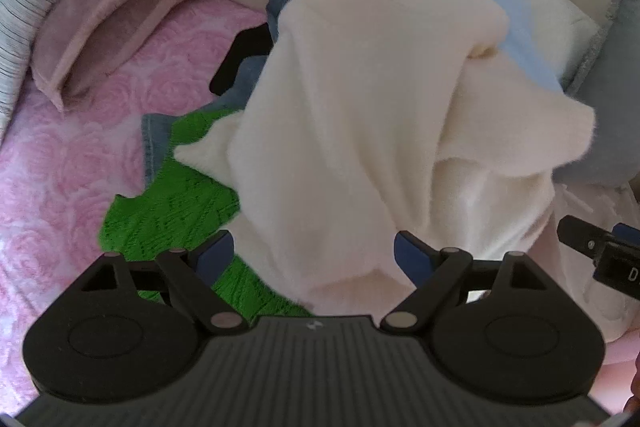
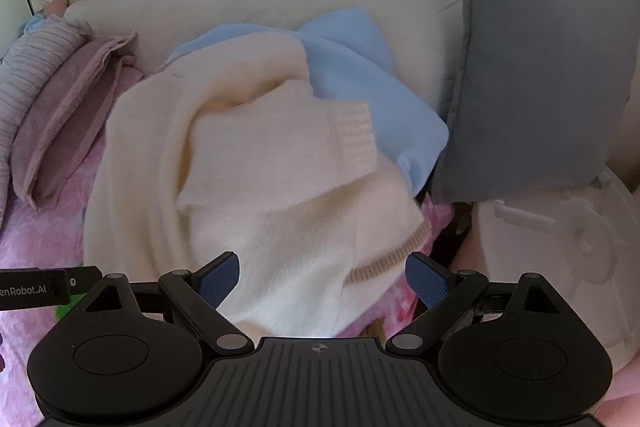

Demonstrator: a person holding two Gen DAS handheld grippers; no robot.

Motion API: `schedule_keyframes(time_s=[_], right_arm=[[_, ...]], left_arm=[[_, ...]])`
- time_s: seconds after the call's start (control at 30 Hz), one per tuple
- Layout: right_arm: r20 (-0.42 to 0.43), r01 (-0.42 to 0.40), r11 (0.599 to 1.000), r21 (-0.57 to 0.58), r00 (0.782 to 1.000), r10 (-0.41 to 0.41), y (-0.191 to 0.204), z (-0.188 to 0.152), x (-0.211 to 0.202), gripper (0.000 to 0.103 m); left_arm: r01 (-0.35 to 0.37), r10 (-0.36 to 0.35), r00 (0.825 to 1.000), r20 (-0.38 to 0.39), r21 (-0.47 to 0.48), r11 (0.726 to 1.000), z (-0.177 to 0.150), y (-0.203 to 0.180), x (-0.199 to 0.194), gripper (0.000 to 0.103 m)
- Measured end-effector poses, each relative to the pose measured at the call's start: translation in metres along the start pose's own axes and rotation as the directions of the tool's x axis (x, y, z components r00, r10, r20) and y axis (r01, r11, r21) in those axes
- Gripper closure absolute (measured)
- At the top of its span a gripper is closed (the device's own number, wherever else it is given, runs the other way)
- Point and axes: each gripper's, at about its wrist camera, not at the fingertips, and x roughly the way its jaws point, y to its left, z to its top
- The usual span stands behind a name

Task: Fold clothes
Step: 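Grasp the cream sweater with the left gripper while the right gripper grasps it too, then lift the cream sweater with both grippers and drop it on the open bed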

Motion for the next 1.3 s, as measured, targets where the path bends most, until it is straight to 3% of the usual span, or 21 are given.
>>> schedule_keyframes(time_s=[0.27, 0.6, 0.7, 0.77, 0.8, 0.83, 0.9, 1.07, 1.3], right_arm=[[0.004, -0.059, 0.998, 0.018, 0.998, 0.059, -0.006, 0.014, 0.039, 0.009], [0.083, -0.15, 0.964, 0.218, 0.987, 0.135, -0.022, 0.029, 0.072, 0.009], [0.072, -0.165, 0.959, 0.232, 0.986, 0.152, -0.021, 0.03, 0.08, 0.01], [0.076, -0.188, 0.959, 0.211, 0.982, 0.175, -0.018, 0.031, 0.08, 0.035], [0.08, -0.213, 0.957, 0.196, 0.976, 0.201, -0.016, 0.031, 0.079, 0.069], [0.071, -0.216, 0.96, 0.18, 0.976, 0.206, -0.013, 0.032, 0.078, 0.081], [0.075, -0.221, 0.964, 0.149, 0.974, 0.212, -0.008, 0.033, 0.072, 0.095], [0.195, -0.241, 0.969, 0.057, 0.954, 0.226, 0.002, 0.047, 0.03, 0.097], [0.353, -0.327, 0.945, -0.003, 0.884, 0.307, 0.021, 0.068, -0.037, 0.098]], left_arm=[[0.064, -0.069, 0.997, -0.033, -0.131, 0.989, 0.018, 0.018, 0.044, 0.018], [0.11, -0.114, 0.993, -0.007, -0.226, 0.968, 0.036, 0.034, 0.082, 0.018], [0.127, -0.129, 0.992, 0.003, -0.197, 0.972, 0.039, 0.031, 0.088, 0.043], [0.138, -0.137, 0.99, 0.018, -0.149, 0.979, 0.04, 0.027, 0.088, 0.078], [0.143, -0.141, 0.99, 0.024, -0.126, 0.982, 0.04, 0.024, 0.086, 0.083], [0.145, -0.143, 0.989, 0.028, -0.117, 0.982, 0.04, 0.024, 0.084, 0.087], [0.152, -0.149, 0.988, 0.037, -0.113, 0.982, 0.039, 0.024, 0.078, 0.091], [0.188, -0.172, 0.978, 0.115, -0.151, 0.97, 0.034, 0.037, 0.046, 0.093], [0.217, -0.169, 0.943, 0.288, -0.143, 0.966, 0.022, 0.05, -0.033, 0.094]])
